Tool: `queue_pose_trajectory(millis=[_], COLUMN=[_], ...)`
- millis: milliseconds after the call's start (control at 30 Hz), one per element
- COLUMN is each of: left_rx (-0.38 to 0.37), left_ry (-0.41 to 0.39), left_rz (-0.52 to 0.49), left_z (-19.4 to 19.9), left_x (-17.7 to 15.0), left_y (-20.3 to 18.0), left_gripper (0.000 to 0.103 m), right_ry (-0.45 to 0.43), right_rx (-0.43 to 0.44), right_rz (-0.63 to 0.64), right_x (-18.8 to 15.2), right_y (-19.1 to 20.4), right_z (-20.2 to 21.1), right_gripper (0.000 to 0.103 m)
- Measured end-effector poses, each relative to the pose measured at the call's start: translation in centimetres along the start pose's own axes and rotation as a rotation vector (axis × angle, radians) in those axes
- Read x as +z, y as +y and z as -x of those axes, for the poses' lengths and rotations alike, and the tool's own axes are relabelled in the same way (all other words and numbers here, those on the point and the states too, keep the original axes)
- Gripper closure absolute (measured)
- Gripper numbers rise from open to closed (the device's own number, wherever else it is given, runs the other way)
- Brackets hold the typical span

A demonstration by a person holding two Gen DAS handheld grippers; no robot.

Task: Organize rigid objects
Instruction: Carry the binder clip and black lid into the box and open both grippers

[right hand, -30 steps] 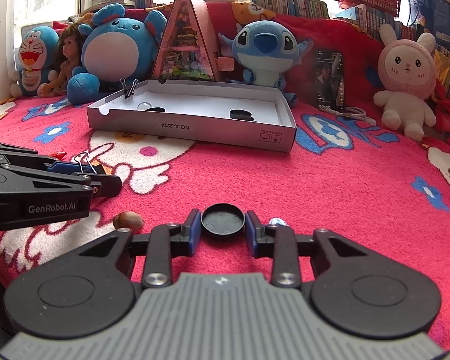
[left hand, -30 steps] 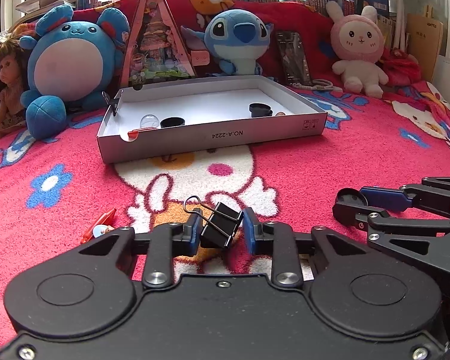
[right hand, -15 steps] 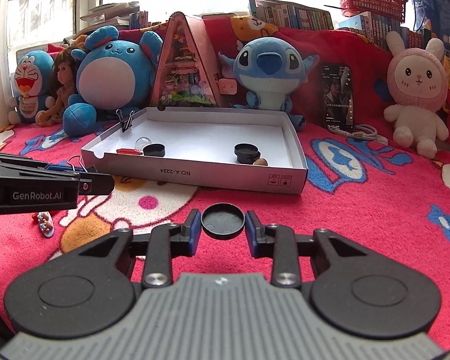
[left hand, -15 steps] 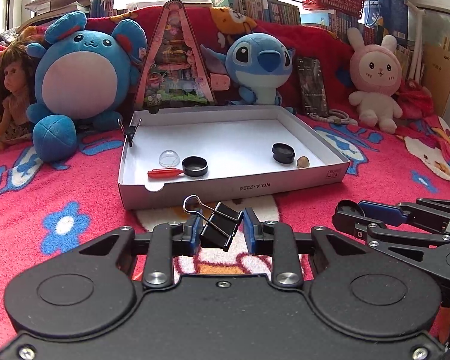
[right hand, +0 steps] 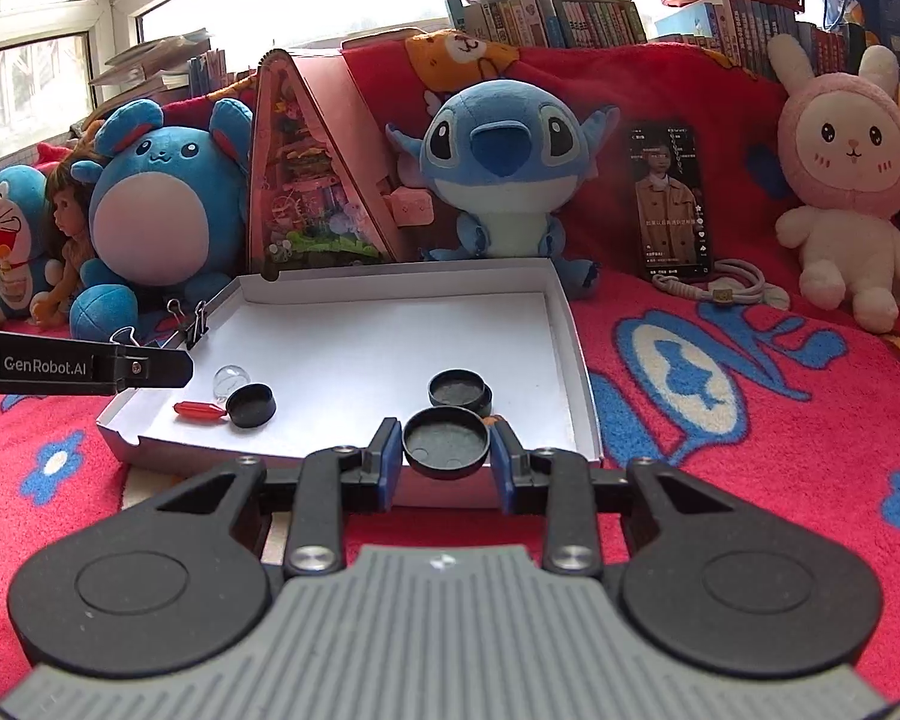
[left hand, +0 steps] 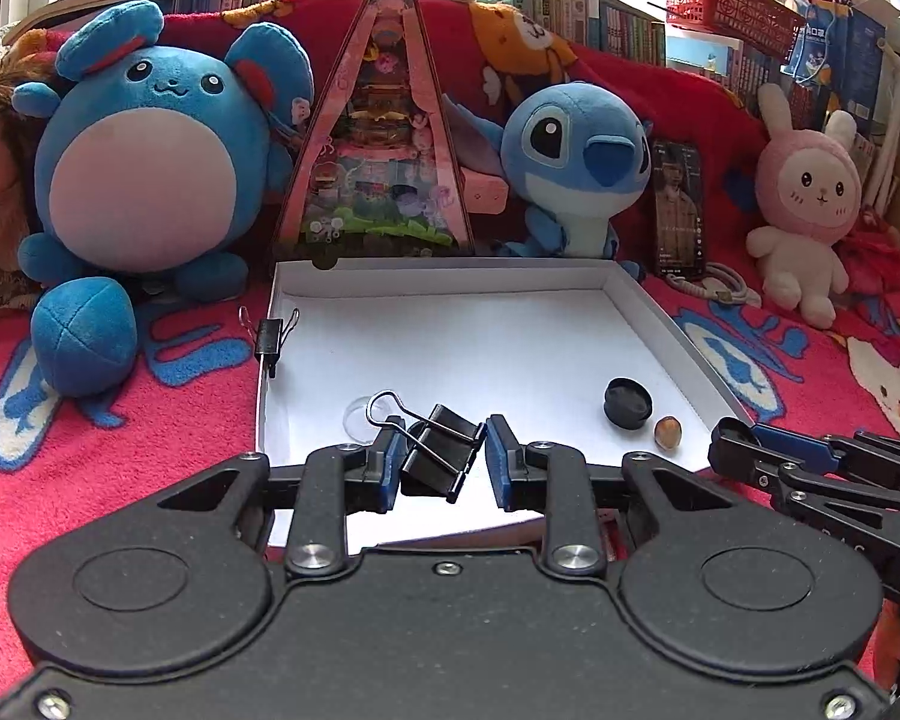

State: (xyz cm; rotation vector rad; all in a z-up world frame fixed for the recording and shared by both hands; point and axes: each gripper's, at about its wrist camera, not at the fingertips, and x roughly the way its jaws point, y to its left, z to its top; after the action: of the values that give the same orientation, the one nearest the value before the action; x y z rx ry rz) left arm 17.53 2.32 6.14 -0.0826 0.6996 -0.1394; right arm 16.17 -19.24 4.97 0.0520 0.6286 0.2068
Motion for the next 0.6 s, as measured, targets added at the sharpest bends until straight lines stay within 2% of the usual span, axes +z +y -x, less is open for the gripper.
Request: queue_pose_trajectory(millis=[333, 600], left_rx=[0.073, 0.11], left_ry=[0.119, 0.202], left_rz=[0.013, 0.039], left_z=[-5.4, -8.4], left_x=[4.1, 5.7], left_y=[1.2, 1.7], left_gripper=[0.076, 0.076], right_ry=[0.119, 0.239], right_rx=[-0.017, -0.033], right_rz=[-0.085, -0.138], right_x=[4.2, 6.6], right_y=[-1.7, -2.3], right_z=[-5.2, -9.5], right_gripper=[0.067, 0.067])
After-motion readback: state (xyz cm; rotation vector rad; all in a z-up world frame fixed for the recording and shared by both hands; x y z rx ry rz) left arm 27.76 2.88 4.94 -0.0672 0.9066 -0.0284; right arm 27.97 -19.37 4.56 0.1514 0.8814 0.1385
